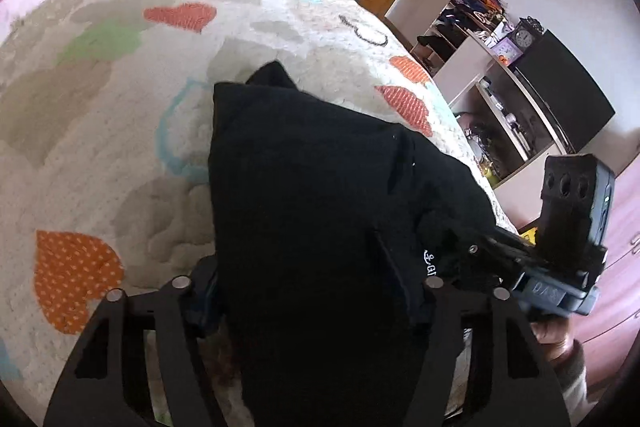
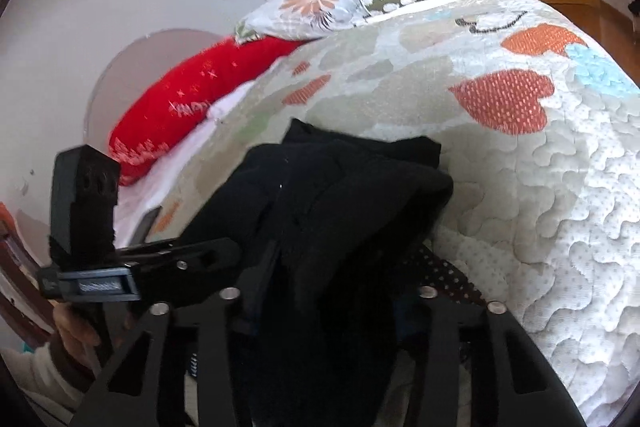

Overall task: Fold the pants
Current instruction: 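Release the pants stack and pull both grippers back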

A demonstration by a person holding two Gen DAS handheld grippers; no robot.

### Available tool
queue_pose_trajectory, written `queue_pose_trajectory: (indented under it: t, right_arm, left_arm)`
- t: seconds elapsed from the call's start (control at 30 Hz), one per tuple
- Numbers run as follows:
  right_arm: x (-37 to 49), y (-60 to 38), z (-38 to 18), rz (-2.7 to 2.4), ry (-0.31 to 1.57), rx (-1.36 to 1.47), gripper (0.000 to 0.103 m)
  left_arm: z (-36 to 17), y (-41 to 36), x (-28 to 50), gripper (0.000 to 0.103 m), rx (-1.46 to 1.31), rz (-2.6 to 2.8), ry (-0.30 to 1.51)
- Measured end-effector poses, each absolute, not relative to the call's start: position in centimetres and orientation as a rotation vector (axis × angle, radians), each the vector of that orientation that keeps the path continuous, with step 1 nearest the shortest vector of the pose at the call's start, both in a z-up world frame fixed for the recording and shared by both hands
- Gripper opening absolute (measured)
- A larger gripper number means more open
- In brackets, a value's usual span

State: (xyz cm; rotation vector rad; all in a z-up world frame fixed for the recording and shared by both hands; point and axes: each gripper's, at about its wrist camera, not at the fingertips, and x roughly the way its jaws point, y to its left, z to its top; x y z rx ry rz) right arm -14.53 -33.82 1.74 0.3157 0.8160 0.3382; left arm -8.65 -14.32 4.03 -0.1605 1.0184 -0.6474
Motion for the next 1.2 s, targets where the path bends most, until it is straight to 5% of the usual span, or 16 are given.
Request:
queue_pose_trajectory:
  t: [0.1,0.37,0.57,0.73,0.83,1.1,1.2]
  right_arm:
    - [-14.4,-32.8,3.4,0.361,0.790,0.291,0.038]
    - [-9.2,-28.9,5.6,0.415,0.754,0.274,0.038]
    - [-3.5,-25.5,2.1,0.337,0.864,0.204,0.042]
    - [-2.6,-24.9,0.5,0.222,0.920,0.153,0.060]
    - [-3.5,-25.4,1.6,0.174,0.914,0.152,0.079]
    - [-8.7,-25.9,7.5,0.141,0.676,0.128,0.087]
    - [-10.1,-24.9,8.4,0.143,0.639,0.058,0.103]
  left_arm:
    - [5.4,-13.9,-8.5,0.045,-0.156,-0.676,1.000]
    - [9.5,-10.0,-5.5,0.044,-0.168,-0.618,0.895]
    - [7.3,-7.3,-1.2,0.044,-0.148,-0.487,0.931]
    - [4.2,-5.6,0.0,0.066,-0.174,-0.421,0.989]
    - [5.0,-5.2,-1.0,0.066,-0.161,-0.402,0.948]
    - [8.5,-5.6,-4.6,0.075,-0.085,-0.318,0.770]
    - [9.2,-6.0,-6.1,0.079,-0.056,-0.294,0.726]
